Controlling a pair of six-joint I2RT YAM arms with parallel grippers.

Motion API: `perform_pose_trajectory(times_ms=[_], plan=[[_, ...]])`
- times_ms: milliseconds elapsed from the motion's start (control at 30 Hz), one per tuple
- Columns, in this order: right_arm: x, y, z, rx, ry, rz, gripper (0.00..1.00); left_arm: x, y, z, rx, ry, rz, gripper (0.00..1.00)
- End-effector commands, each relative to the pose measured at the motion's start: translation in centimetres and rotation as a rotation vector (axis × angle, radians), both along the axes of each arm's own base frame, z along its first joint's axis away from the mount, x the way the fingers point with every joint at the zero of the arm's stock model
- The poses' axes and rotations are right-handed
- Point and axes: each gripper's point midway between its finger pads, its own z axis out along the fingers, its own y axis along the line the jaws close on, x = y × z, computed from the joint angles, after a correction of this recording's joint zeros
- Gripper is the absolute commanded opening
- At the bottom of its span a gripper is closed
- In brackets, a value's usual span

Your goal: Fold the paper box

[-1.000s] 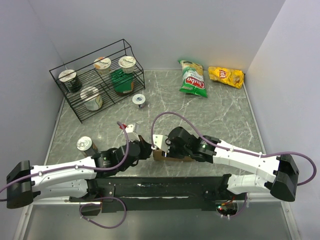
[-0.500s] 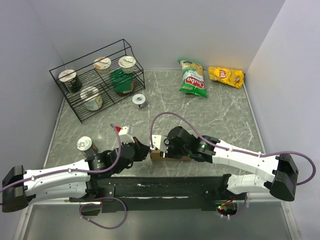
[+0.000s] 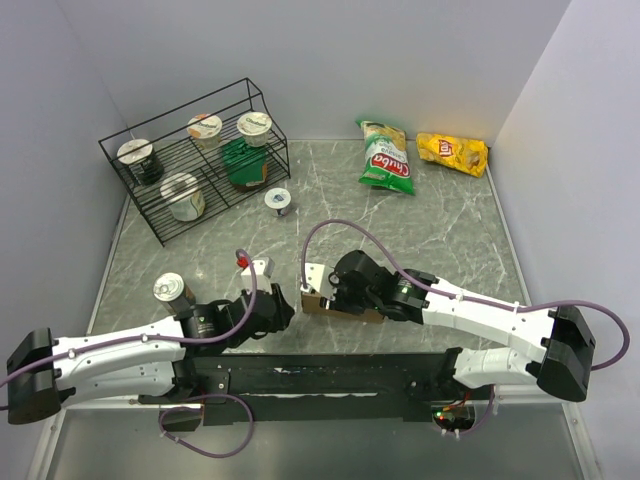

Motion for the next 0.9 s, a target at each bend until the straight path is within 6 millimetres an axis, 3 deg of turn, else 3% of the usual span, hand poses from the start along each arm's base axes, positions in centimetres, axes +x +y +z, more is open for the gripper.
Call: perform_pose_trajectory(times_ms=[0,267,567,867], plan=[[1.0,-0.4,0.5,-0.011,-0.027,-0.066,0.4,-0.4,0.9,0.0,0.081,-0.003,-0.037,0.43],[1.0,-0.4,0.5,-0.005,-0.021,-0.071,0.4,0.3,-0.2,3.1,0.015,-0.081,-0.099,0.61],[0.8,-0.1,0.3,-0.004,-0.008,-0.067,0.4,2.9,-1.7,6.1,-0.085,-0.152,-0.137,0.59],[0.7,-0.1,0.3,-0.002,-0.005,-0.065,0.4,4.7,-3.1,6.9,-0.087,-0.182,-0.162,0.52]])
